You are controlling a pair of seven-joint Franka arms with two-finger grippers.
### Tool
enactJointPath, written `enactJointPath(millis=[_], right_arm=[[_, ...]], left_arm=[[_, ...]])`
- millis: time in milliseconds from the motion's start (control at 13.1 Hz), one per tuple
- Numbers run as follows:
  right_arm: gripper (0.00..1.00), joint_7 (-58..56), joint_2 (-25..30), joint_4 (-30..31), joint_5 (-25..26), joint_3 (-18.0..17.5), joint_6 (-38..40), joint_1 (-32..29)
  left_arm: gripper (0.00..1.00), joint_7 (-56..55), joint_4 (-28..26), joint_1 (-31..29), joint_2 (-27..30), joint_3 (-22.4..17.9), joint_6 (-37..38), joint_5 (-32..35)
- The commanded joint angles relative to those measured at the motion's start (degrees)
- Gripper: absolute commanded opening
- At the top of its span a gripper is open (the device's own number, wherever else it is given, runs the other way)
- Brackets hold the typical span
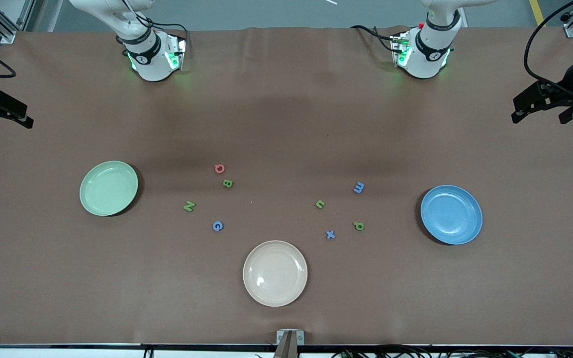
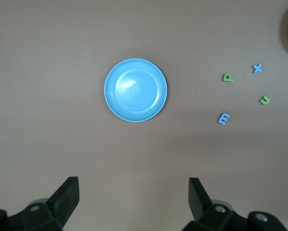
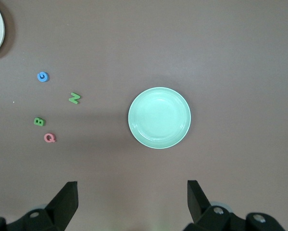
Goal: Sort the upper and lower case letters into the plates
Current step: 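Move the right gripper to the green N while the left gripper reaches the blue m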
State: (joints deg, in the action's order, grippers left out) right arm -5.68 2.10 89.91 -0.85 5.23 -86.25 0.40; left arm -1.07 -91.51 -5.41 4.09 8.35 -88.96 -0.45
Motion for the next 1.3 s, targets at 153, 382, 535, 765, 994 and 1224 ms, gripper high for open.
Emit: enactJointPath(millis=[153,382,535,765,994,1224], right_arm=[[1.0,0.32,1.59,1.76,0.5,-0.31,-0.68,-0.13],[1.0,0.32,1.59,1.76,0.41,-0.31,-0.68,-0.13],[1.0,0.32,1.59,1.68,0.41,-0.4,-0.68,-0.05],[1.0,0.67,1.15,0.62,-0.11,-0.4,-0.85,0.22],[1.0,1.11,-0.86,0.45,-0.11,-0.4,-1.64,3.9],[1.0,1.11,-5.16,-1.92,-0.11,-0.4,-1.64,7.15]], left_arm=[[1.0,0.54,1.25,0.04,-0.14,-0.09,2.04,-0.34],[1.0,0.1,2.74,0.48,-2.59,1.22,2.12,1.51],[1.0,-3.92,0.73,0.48,-4.87,4.03,0.47,1.25],[1.0,-15.5,-7.34,1.19,-6.02,9.56,-11.02,1.16],[1.0,-31.66,-15.08,1.28,-9.26,15.45,-22.89,1.68],[1.0,-48.53,-18.08,3.11,-13.75,17.66,-29.68,1.77]])
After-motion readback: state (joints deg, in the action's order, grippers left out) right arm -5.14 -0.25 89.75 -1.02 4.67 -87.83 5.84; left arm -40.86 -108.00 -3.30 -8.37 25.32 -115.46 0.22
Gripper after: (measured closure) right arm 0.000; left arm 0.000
